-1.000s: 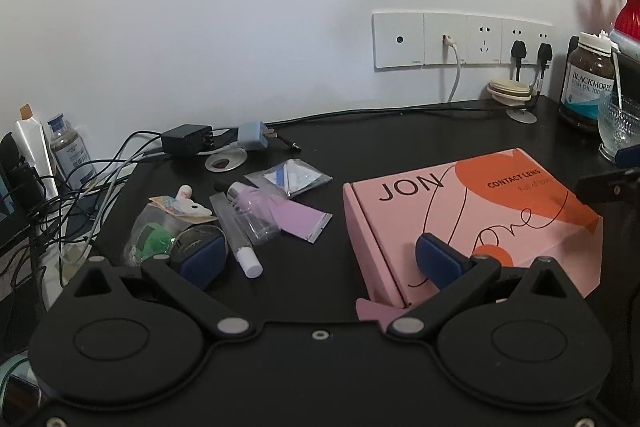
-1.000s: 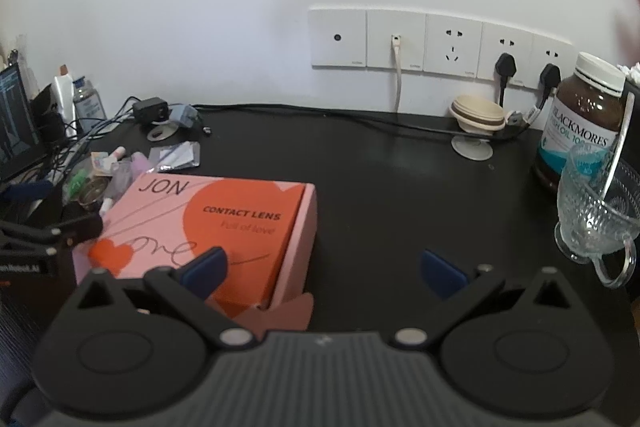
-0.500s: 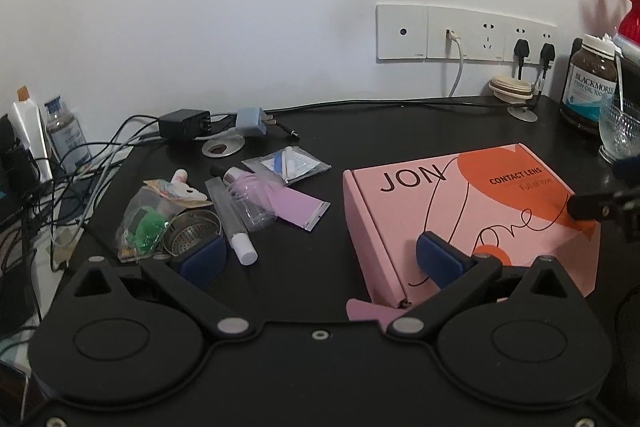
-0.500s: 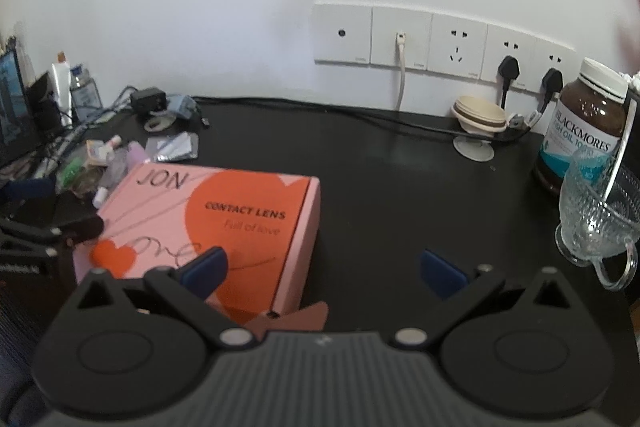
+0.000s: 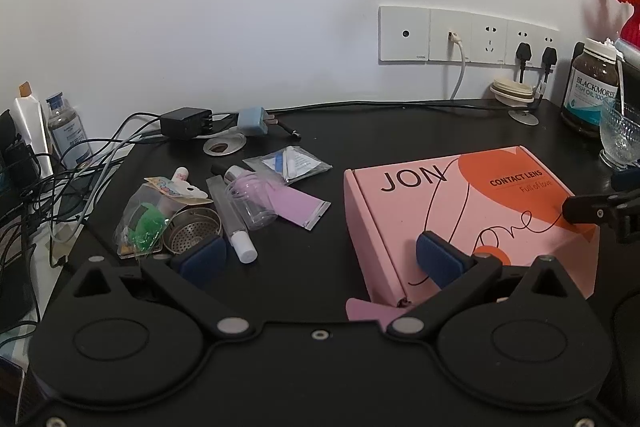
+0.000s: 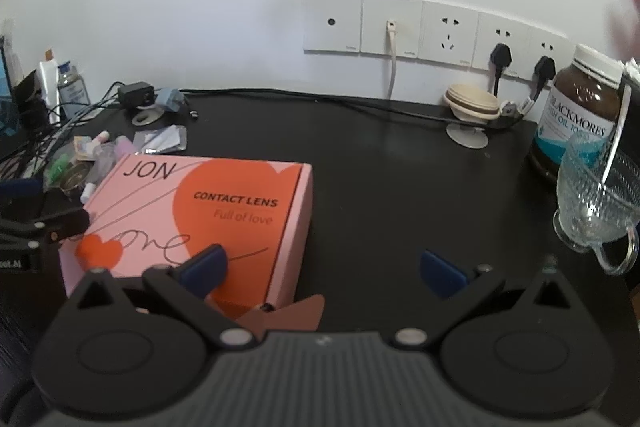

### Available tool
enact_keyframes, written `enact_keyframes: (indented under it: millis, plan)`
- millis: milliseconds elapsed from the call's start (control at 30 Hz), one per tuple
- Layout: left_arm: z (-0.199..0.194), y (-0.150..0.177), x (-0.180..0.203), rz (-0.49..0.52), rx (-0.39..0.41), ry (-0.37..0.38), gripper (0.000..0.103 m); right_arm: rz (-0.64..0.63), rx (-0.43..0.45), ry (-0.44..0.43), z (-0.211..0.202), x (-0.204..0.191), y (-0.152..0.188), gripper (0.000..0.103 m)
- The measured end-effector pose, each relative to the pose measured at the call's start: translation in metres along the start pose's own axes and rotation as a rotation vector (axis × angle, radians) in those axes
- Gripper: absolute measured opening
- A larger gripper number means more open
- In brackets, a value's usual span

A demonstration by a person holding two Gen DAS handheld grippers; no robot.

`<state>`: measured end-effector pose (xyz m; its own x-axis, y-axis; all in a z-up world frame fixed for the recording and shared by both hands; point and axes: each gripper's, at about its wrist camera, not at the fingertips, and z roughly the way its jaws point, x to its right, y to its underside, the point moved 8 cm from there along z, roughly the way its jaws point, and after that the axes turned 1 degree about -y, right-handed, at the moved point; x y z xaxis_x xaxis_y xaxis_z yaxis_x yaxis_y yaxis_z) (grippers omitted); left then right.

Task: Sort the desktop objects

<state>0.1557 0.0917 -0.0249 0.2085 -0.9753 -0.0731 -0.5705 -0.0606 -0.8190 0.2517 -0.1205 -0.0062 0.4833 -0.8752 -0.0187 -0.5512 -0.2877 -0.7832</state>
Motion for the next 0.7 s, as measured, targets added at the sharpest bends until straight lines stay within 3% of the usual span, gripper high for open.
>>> enact_keyframes:
  millis: [700]
  plan:
    - [-0.0024, 0.0005, 0.0029, 0.016, 0.007, -0.010, 0.103, -0.021, -0.005, -0.001, 0.0005, -0.0012, -0.0011, 0.102]
